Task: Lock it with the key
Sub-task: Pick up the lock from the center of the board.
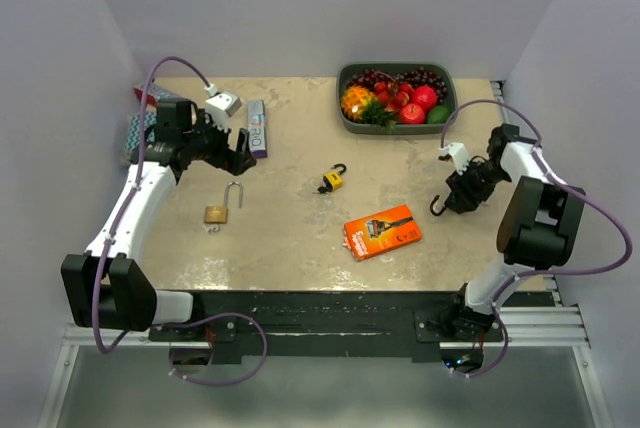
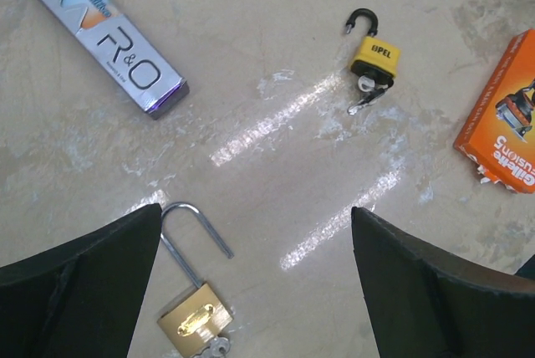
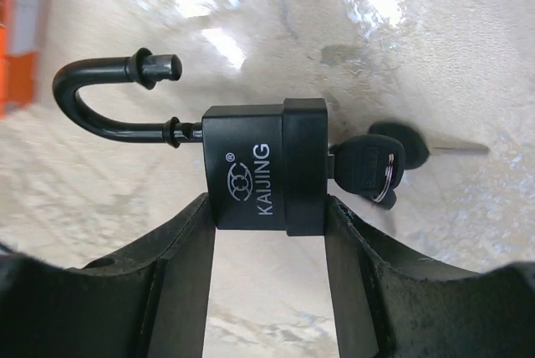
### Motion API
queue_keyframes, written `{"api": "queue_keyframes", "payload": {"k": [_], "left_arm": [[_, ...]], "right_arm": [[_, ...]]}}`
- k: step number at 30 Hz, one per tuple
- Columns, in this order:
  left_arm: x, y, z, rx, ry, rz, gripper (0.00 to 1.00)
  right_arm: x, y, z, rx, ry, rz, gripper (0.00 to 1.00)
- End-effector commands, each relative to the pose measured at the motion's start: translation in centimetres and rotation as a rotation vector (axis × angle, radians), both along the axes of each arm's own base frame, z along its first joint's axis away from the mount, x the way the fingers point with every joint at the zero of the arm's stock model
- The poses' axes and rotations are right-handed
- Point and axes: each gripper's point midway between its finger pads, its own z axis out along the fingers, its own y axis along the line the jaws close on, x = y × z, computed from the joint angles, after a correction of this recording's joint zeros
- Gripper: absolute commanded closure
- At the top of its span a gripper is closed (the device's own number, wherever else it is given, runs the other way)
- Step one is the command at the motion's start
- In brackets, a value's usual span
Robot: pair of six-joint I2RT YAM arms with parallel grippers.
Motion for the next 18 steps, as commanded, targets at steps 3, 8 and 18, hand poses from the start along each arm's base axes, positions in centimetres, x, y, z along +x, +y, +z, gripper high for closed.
{"api": "queue_keyframes", "payload": {"k": [3,8,18], "left_arm": [[0.0,-3.5,1.9,-0.062,-0.147,-0.157,0.01],[-1.4,-7.1,3.8,-0.064,-0.331,-0.353,0.01],[-3.6,-17.7,3.4,0.247,-0.861,-0.659,0.07]], "right_arm": [[0.9,4.1,7.5,0.217,-0.105,-0.150,1.00],[0.9,6.8,10.0,0.329,-0.072,-0.242,1.00],[0.1,12.0,10.2,0.442,0.005,-0.359,1.00]]}}
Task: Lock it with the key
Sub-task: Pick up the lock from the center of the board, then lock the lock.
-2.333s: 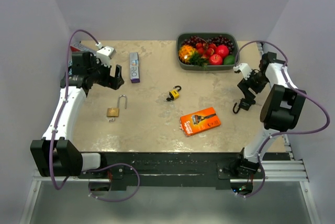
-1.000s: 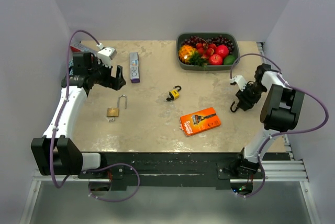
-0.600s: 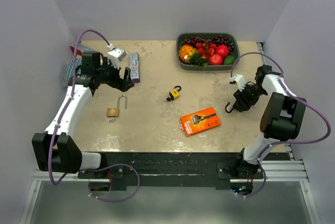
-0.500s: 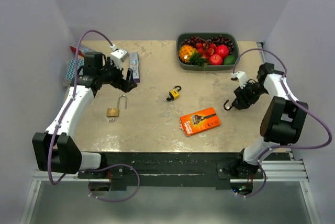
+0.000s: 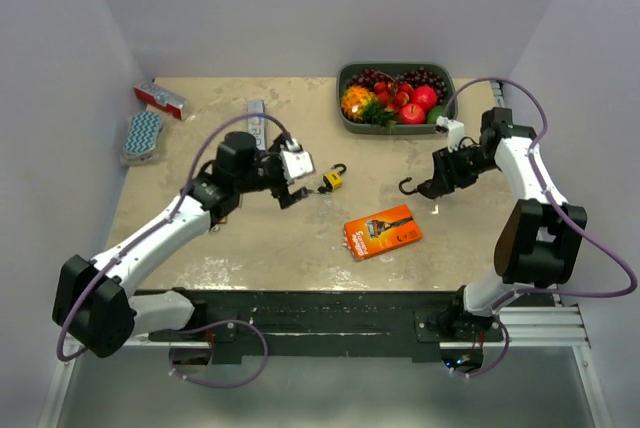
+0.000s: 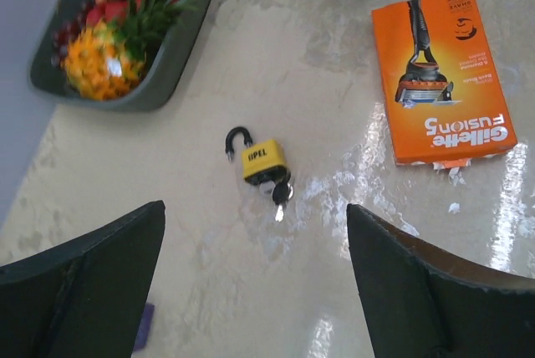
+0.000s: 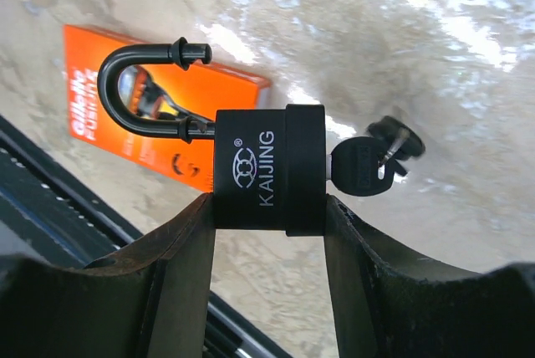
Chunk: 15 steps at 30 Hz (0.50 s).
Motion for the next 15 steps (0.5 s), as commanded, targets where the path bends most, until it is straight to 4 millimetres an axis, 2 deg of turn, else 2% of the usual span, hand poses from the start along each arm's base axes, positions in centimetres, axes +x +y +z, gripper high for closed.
{"api": "queue_keyframes", "payload": {"k": [1,2,3,4,5,6,7,8,9,10,11,12,13,15], "left_arm": [[1.1,-4.1,1.6,0.052,-0.407,-0.097,0.07],[0.4,-5.7,1.7,0.047,-0.472,-0.146,0.07],[0.2,-6.5,1.5,0.042,-0.490,-0.163,0.07],[0.1,-7.6,0.4,0.046,-0.484,-0.191,0.07],[-0.7,-9.3,0.8,0.029,-0.511,-0.235,0.07],[-0.8,-10.1,0.3,0.032,-0.509,-0.253,0.07],[-0.5,-11.2,-1.6,0.051,-0.478,-0.266,0.07],[-0.4,-12.5,-0.9,0.016,-0.487,-0.267,0.07],[-0.1,-13.3,-1.2,0.010,-0.483,-0.270,0.07],[0.3,-14.3,-2.7,0.022,-0.466,-0.282,0.08],[0.0,-15.9,-1.6,-0.004,-0.509,-0.308,0.08],[-0.1,-16.6,-1.9,-0.004,-0.521,-0.332,0.08],[-0.3,-17.5,-3.0,0.005,-0.521,-0.361,0.09],[-1.0,-19.0,-3.0,0.020,-0.601,-0.424,0.10]], "right_arm": [[-0.2,4.1,2.4,0.129,-0.016,-0.048,1.00],[-0.1,4.5,2.1,0.136,-0.009,-0.059,1.00],[-0.1,5.0,1.9,0.143,-0.003,-0.060,1.00],[-0.2,5.3,1.5,0.151,0.013,-0.059,1.00],[-0.2,5.7,1.1,0.168,0.028,-0.069,1.00],[-0.1,5.7,0.6,0.171,0.040,-0.082,1.00],[0.0,5.7,-0.1,0.173,0.058,-0.092,1.00],[0.4,5.6,-0.8,0.168,0.059,-0.098,1.00],[0.6,5.7,-1.1,0.173,0.065,-0.099,1.00],[0.7,5.7,-1.4,0.181,0.072,-0.100,1.00],[1.0,6.0,-1.8,0.194,0.091,-0.099,1.00],[1.0,6.3,-1.6,0.220,0.099,-0.097,1.00],[1.1,6.5,-1.6,0.226,0.104,-0.099,1.00],[1.5,6.6,-1.3,0.232,0.101,-0.103,1.00]]}}
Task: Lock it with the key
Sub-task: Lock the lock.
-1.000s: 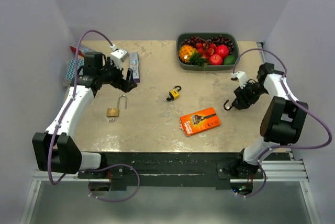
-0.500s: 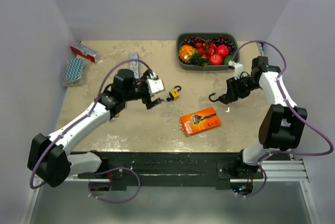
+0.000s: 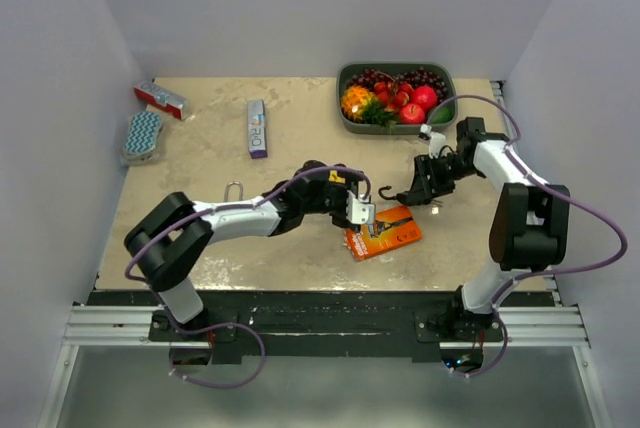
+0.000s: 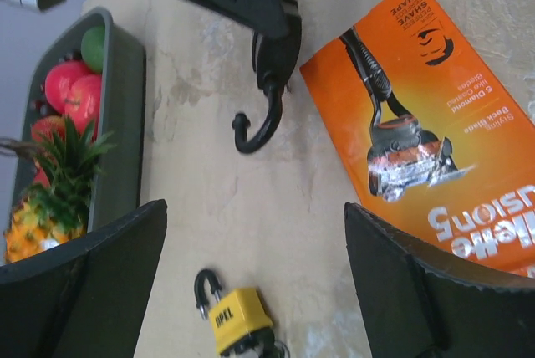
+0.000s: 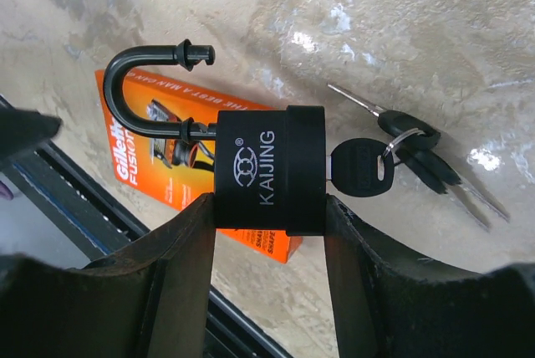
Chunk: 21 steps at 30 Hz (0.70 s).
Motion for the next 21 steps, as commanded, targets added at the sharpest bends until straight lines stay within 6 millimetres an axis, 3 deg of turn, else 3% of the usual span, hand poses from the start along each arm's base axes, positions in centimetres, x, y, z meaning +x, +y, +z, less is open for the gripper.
{"api": "queue_keyframes", "payload": {"k": [1,6,12,21], "left_arm": [[-0.1,-4.8,4.6,-0.116,-0.256,-0.142,0.10],[0.4,-6.2,1.8,-0.031,-0.334,-0.208,0.17],[1.3,-7.1,0.9,-0.002,-0.392,-0.216,0.24],[2.7,-8.0,0.3,0.039,-0.422,-0.198,0.51]], "right_arm": [[1.8,1.6,2.4,0.101,-0.058,-0.019,1.00],[2.0,1.9,2.7,0.112,-0.058,-0.012,1.00],[1.7,2.5,3.1,0.123,-0.049,0.003,1.00],[1.5,3.6,4.4,0.143,-0.055,0.022,1.00]]}}
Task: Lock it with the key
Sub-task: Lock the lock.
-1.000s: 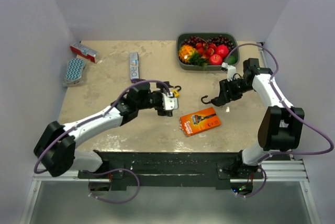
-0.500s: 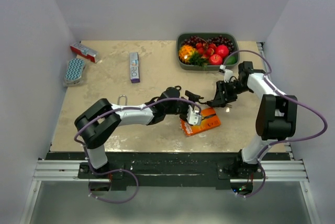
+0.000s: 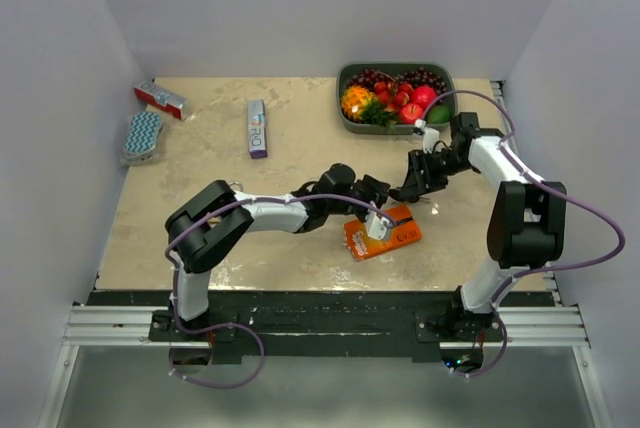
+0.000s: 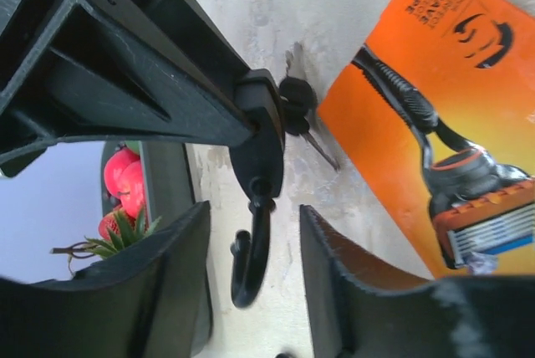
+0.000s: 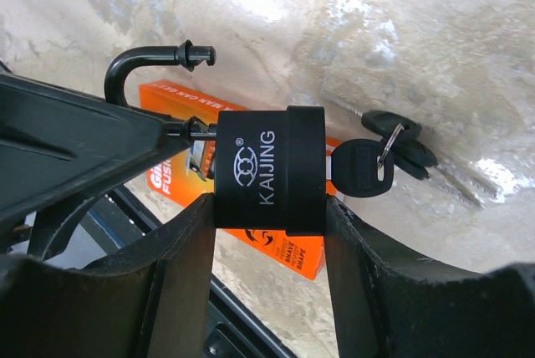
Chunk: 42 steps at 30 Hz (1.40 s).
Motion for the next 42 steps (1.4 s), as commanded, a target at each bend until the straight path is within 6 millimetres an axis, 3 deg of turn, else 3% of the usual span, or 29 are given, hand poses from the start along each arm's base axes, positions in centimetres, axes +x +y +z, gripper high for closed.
{"api": "queue_keyframes", "payload": {"k": [1,3,4,8,9,10,11,12,13,15,16,17,19,20,22,23,25,29,35,42], "left_arm": [[1.3,-1.8,2.6,-0.054,-0.090,-0.003,0.59],[1.8,-1.9,2.7,-0.049,-0.096,0.012,0.71],[2.2,-1.7,2.7,-0.047,-0.104,0.034,0.98],[2.7,-0.8,4.5,-0.099,-0.116,0.104,1.00],[2.5,-0.6,6.3,-0.130,-0.131,0.103,1.00],[2.3,-0.3,7.1,-0.147,-0.137,0.100,1.00],[2.0,0.2,7.2,-0.155,-0.128,0.102,1.00],[1.8,0.7,9.3,-0.197,-0.141,0.108,1.00],[1.6,1.3,9.7,-0.216,-0.109,0.111,1.00],[1.2,2.3,12.3,-0.265,-0.086,0.104,1.00],[1.4,3.2,12.3,-0.270,-0.027,0.124,1.00],[1.1,4.0,14.3,-0.307,-0.019,0.123,1.00],[0.4,5.0,14.6,-0.308,0.065,0.102,1.00],[-0.2,5.7,16.5,-0.343,0.069,0.094,1.00],[-1.3,6.6,16.7,-0.346,0.157,0.068,1.00],[-1.8,7.2,18.0,-0.367,0.167,0.062,1.00],[-2.7,7.9,18.3,-0.371,0.248,0.055,1.00],[-5.1,9.3,20.6,-0.400,0.321,0.031,1.00],[-7.3,10.7,22.6,-0.414,0.393,0.025,1.00],[-9.3,12.3,23.6,-0.398,0.411,0.023,1.00]], "right_arm": [[0.5,2.5,4.0,0.091,-0.074,0.036,1.00],[0.4,2.8,4.4,0.103,-0.076,0.038,1.00],[0.3,3.0,4.5,0.111,-0.076,0.040,1.00],[0.1,3.5,6.2,0.156,-0.101,0.069,1.00],[0.0,3.7,6.8,0.163,-0.110,0.079,0.92],[-0.4,3.8,7.3,0.180,-0.104,0.092,0.69],[-0.3,3.9,7.9,0.179,-0.132,0.112,0.54],[-0.5,3.9,8.8,0.179,-0.157,0.123,0.40],[-0.6,3.7,9.5,0.171,-0.183,0.137,0.21],[-0.7,3.4,11.1,0.141,-0.248,0.142,0.02],[-0.6,3.1,11.9,0.122,-0.292,0.160,0.01],[-0.6,3.0,12.6,0.114,-0.322,0.167,0.01],[-0.8,2.8,14.4,0.094,-0.410,0.198,0.01],[-0.8,2.7,14.8,0.078,-0.435,0.208,0.01],[-0.9,2.4,16.0,0.051,-0.522,0.240,0.01],[-1.1,2.5,16.3,0.056,-0.549,0.260,0.01],[-1.5,2.7,17.0,0.057,-0.613,0.303,0.01],[-2.6,3.6,18.8,0.107,-0.733,0.367,0.01],[-3.8,6.1,21.6,0.187,-0.914,0.418,0.01],[-5.9,10.6,21.3,0.239,-0.950,0.581,0.01]]}}
